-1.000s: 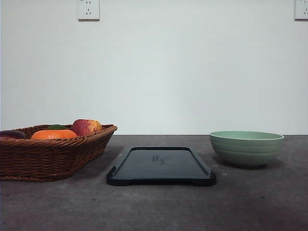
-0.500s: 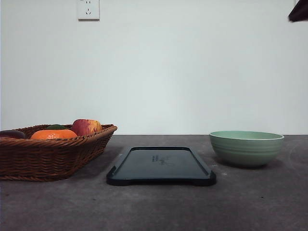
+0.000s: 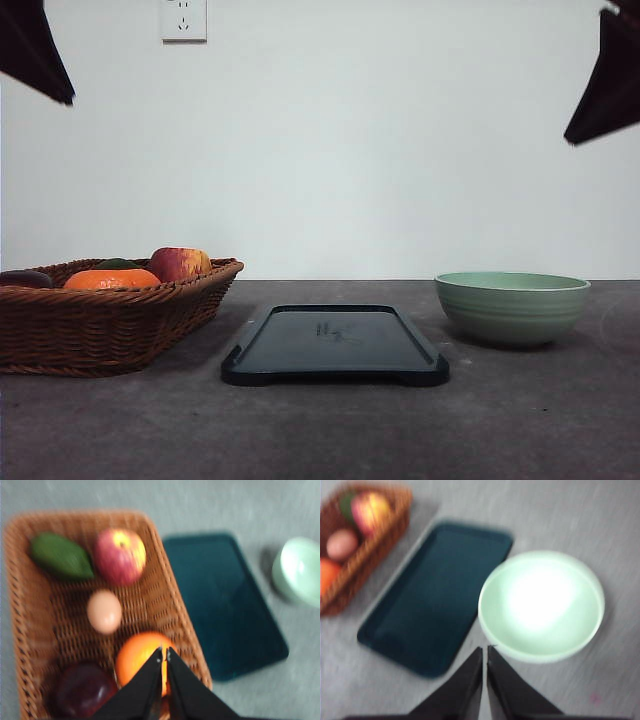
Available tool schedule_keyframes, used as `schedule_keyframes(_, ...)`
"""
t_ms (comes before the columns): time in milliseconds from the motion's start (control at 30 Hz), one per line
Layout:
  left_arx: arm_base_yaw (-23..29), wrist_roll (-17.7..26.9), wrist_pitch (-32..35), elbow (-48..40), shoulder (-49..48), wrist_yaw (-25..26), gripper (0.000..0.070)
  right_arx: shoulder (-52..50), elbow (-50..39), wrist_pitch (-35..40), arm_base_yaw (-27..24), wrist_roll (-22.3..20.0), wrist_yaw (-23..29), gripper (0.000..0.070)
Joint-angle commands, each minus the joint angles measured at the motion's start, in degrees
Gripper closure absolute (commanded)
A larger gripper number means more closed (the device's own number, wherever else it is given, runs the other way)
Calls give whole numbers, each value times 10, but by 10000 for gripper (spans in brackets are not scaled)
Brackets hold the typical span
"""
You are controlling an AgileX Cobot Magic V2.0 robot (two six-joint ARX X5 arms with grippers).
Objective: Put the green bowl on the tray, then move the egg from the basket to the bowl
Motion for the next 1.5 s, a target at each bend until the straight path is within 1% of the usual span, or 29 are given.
schedule_keyframes(0,-7,15,2,14,9,3,700,6,11,-2,4,-15,-1,693)
schedule_keyframes(67,-12,16,2,14,12,3,696,7,11,-3,4,-21,-1,690)
schedule_keyframes(100,-13,17,2,14,12,3,658,6,11,-3,4,-23,-2,678)
schedule_keyframes(133,-14,17,3,14,12,3,589,6,11,-3,4,-24,-2,642)
schedule_keyframes(167,-14,18,5,14,12,3,499,6,11,-4,4,-24,-1,590)
schedule_keyframes(200,-14,18,5,14,11,3,393,6,11,-5,4,-24,-1,505)
schedule_keyframes(233,-14,18,6,14,11,3,331,6,11,-6,4,-24,-1,431)
schedule_keyframes(267,-14,18,6,14,11,3,295,6,11,-7,4,-24,-1,366)
schedule_keyframes(333,-14,18,6,14,11,3,289,6,11,-9,4,-22,-1,326)
schedule_keyframes(400,-14,18,5,14,11,3,290,6,11,-13,4,-13,-1,328)
schedule_keyframes(500,-14,17,5,14,11,3,290,11,21,-31,4,1,13,352)
schedule_keyframes(567,-14,17,5,14,11,3,290,21,39,-57,3,3,34,379)
schedule_keyframes(633,-14,17,5,14,11,3,291,40,66,-91,3,4,58,382)
schedule_keyframes(700,-14,17,5,14,11,3,291,69,101,-132,3,14,75,382)
schedule_keyframes(800,-14,17,4,14,11,3,291,126,157,-190,0,20,85,382)
schedule_keyframes(867,-14,16,4,14,11,3,291,169,191,-218,-1,21,91,382)
schedule_keyframes(933,-14,15,5,14,11,3,291,211,218,-229,-1,21,94,382)
schedule_keyframes(1000,-14,15,5,14,11,3,291,249,238,-224,-2,21,102,382)
schedule_keyframes(1167,-14,14,5,14,11,3,291,331,276,-202,-6,21,158,382)
schedule_keyframes(1400,-14,14,6,14,11,3,292,406,285,-161,-27,20,165,383)
schedule_keyframes(1467,-14,14,6,14,11,3,292,425,285,-156,-34,20,165,399)
